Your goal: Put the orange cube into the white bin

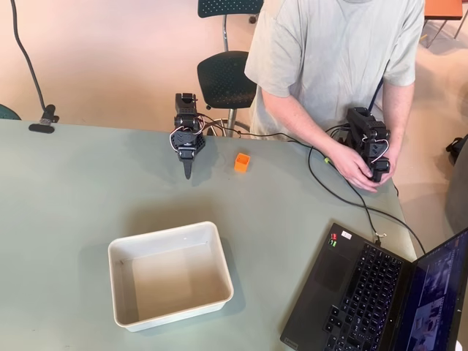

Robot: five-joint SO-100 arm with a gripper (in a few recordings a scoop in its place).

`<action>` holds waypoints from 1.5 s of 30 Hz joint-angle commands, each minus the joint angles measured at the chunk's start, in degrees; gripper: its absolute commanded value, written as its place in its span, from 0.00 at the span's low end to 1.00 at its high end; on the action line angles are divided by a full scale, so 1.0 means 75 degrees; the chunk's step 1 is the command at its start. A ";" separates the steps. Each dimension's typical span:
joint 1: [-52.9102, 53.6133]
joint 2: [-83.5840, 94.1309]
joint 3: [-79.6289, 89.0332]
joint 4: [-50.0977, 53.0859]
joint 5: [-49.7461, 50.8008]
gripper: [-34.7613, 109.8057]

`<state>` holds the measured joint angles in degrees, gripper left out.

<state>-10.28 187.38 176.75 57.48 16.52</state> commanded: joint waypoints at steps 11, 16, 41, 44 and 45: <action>-0.0070 0.0000 -0.0035 0.0012 -0.0059 0.25; 0.0012 0.0000 -0.0035 0.0012 -0.0059 0.25; 0.0012 -0.0246 -0.3598 0.0539 0.0035 0.25; -0.0082 -0.0996 -0.5016 0.0844 0.0035 0.25; -0.0094 -0.1383 -0.5543 0.0984 0.0035 0.25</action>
<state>-10.72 182.37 143.53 63.02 16.52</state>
